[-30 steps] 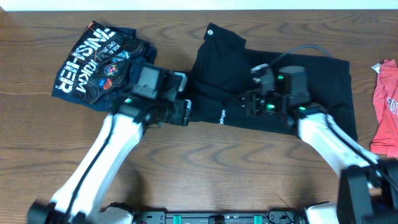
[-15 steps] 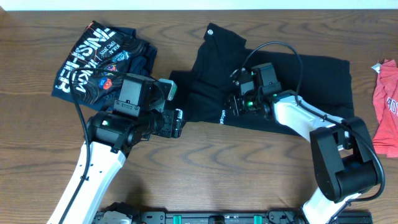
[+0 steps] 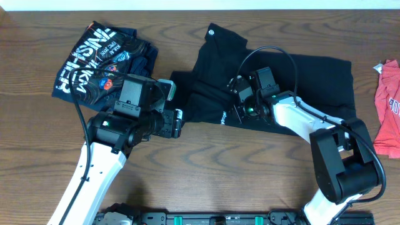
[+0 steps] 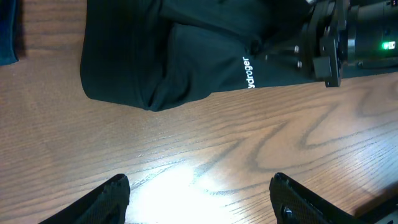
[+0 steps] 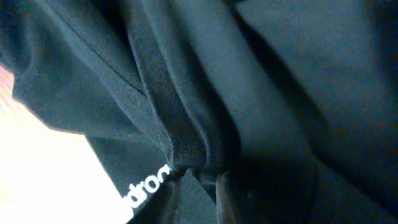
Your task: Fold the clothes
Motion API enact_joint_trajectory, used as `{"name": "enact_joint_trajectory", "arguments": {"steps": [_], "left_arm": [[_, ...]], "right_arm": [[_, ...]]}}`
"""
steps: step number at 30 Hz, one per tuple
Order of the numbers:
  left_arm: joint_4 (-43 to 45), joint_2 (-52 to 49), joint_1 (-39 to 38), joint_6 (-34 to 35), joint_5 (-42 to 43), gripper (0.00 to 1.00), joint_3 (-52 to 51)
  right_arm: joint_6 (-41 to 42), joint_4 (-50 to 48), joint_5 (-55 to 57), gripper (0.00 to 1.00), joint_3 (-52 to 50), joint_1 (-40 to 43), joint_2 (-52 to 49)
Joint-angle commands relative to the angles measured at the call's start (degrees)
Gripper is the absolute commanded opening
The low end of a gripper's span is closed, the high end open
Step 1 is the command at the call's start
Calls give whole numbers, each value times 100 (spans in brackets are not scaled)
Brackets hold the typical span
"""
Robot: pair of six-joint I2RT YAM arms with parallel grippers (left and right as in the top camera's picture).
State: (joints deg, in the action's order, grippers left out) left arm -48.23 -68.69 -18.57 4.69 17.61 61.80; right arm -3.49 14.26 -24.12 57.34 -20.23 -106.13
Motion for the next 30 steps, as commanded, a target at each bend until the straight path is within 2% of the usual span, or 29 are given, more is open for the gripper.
{"name": "enact_joint_trajectory", "arguments": {"steps": [1,9,17,18,20,23,26,30], "left_arm": [[-28,11,28,31,-74,74,105],[-79,-2,28,31,-74,74,105],[-81,-256,28,31,-74,74,101],[-85,-304,28,31,-72,74,101],[-105,-411,28,31,-72,74,101],[-101,-544,28,31,-72,74,101],[-83,-595,28,31,-72,74,101],[-85,-601,28,31,-72,74,101]], "right_arm": [[192,-184,11,1,85,-31,-48],[890,-1058,-175,1,109,254,11],[702,-1075,-743,2,116,382,11],[605,-994,-940,10,118,380,11],[487,-699,-1143,33,118,334,11],[94,-245,-1078,43,116,149,11],[17,-48,-693,47,116,-48,11],[26,-39,111,47,116,-315,9]]}}
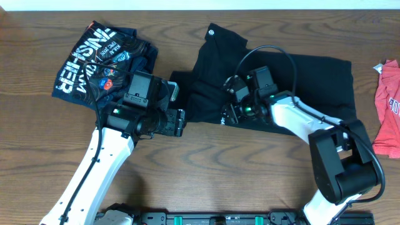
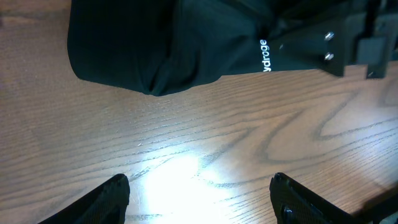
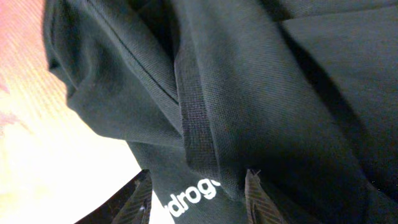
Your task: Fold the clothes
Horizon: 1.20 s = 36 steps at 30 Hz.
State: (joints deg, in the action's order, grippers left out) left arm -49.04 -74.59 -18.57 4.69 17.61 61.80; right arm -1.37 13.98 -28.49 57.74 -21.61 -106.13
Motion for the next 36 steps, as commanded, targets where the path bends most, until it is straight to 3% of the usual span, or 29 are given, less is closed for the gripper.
{"name": "enact_joint_trajectory", "arguments": {"steps": [1,4,8,16,29,36], "left_arm": [[-4,-11,28,31,-72,74,101],[-9,-11,28,31,-72,74,101],[-24,-11,28,33,-70,74,101],[-26,-11,28,33,-70,74,101],[-61,-11,28,33,-72,74,101],[-66,-11,28,33,-70,74,101]], "right_arm": [[-144,-46,678,48,76,-225,9],[-79,-170,1027,49,76,-310,9],[129,-240,1405,27,76,-321,9],[179,-264,1665,1,79,-315,15],[306,-704,1069,1,293,76,852],[304,-1139,1825,1,291,251,619]]}}
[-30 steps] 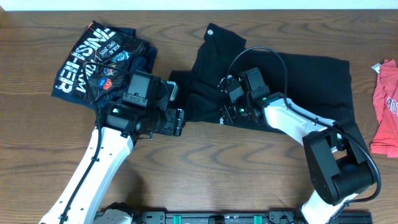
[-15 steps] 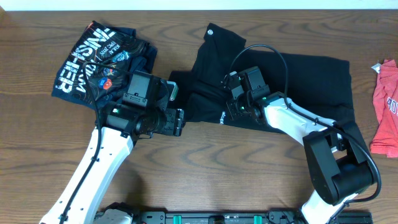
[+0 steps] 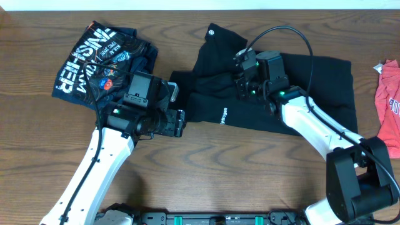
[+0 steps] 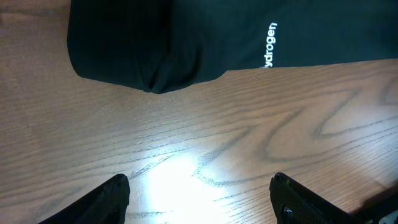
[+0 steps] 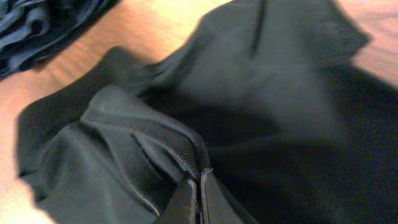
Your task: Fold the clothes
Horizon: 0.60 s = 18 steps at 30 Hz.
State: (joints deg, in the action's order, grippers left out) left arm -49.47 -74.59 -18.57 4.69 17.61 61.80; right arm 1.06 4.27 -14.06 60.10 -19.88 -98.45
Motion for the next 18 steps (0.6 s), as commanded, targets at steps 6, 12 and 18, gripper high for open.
{"name": "enact_joint_trajectory", "arguments": {"steps": [6,12,18], "left_arm": [[-28,-11,28,33,-70,74,101],[-90,-11,28,33,-70,74,101],[-85,-11,28,33,-70,74,101]], "right_arm": [[61,-339,385,17,55,96,-422],[197,-129,610,20,55,184,-490],[210,684,118,35,55,212,-546]]}}
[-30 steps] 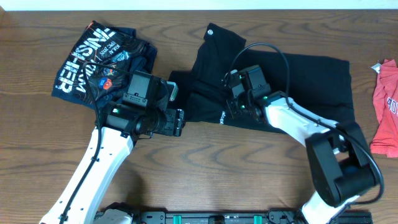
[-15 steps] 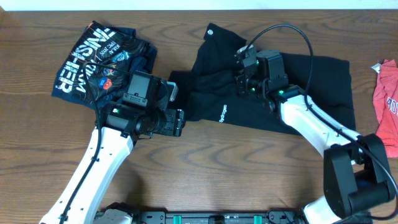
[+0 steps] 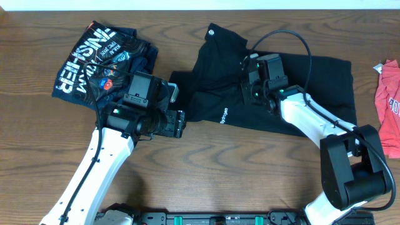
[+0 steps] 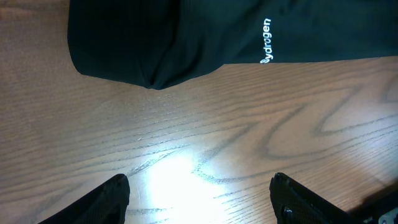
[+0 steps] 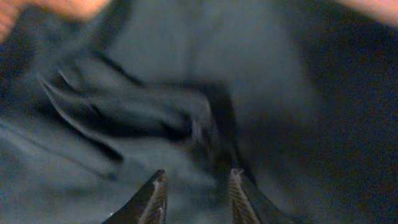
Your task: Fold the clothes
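A black shirt (image 3: 300, 81) with white lettering (image 4: 266, 40) lies spread across the middle and right of the table. My right gripper (image 3: 252, 89) sits low over its rumpled left-centre part. In the blurred right wrist view this gripper (image 5: 197, 186) is open a little, with creased black cloth (image 5: 155, 118) under the fingertips and nothing pinched. My left gripper (image 3: 178, 123) hovers over bare wood just in front of the shirt's left front corner (image 4: 149, 74). There the gripper (image 4: 199, 199) stands wide open and empty.
A folded dark blue shirt with a printed front (image 3: 100, 59) lies at the back left. A red garment (image 3: 387, 106) lies at the right edge. The wooden tabletop (image 3: 237, 175) stretches in front of the black shirt.
My right gripper was shut on a raised fold of the black shirt; now it is open, a little lower on the shirt, and the fold lies on the cloth. The left arm has not moved.
First my right gripper was pinched on cloth near the shirt's lettering, the left open beside the shirt. Then the right stood open at the lettering and the left arm had shifted slightly. Later the right held a fold farther up the shirt; now that fold is let go.
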Motion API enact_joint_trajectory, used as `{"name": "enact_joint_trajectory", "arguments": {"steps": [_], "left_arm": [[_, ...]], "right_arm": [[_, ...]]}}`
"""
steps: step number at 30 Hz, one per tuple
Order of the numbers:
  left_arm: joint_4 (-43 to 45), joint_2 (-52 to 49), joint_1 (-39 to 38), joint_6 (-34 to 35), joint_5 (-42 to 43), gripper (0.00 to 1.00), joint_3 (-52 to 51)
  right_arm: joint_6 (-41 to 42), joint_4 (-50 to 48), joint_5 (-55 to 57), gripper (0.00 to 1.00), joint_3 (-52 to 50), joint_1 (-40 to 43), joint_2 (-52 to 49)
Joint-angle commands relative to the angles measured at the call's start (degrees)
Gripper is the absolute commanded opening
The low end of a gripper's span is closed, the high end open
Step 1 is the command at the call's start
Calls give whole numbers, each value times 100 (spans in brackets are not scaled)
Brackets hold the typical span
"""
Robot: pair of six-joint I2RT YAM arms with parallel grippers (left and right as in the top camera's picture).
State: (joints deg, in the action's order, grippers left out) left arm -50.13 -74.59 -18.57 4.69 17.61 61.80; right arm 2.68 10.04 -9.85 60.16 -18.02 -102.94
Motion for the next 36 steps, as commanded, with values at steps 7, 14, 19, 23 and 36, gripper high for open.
{"name": "enact_joint_trajectory", "arguments": {"steps": [7,14,19,23,36], "left_arm": [[9,-11,28,33,-72,74,101],[-42,-11,28,33,-70,74,101],[-57,-11,28,31,-72,74,101],[-37,-11,28,31,-72,74,101],[-37,-11,28,33,-72,74,101]], "right_arm": [[179,-326,-752,52,48,-118,-461],[186,-833,-654,6,48,-105,-955],[592,-1132,-839,1,50,33,-811],[1097,-1368,-1174,1,50,227,-669],[870,-1609,-1554,64,48,348,-678]]}}
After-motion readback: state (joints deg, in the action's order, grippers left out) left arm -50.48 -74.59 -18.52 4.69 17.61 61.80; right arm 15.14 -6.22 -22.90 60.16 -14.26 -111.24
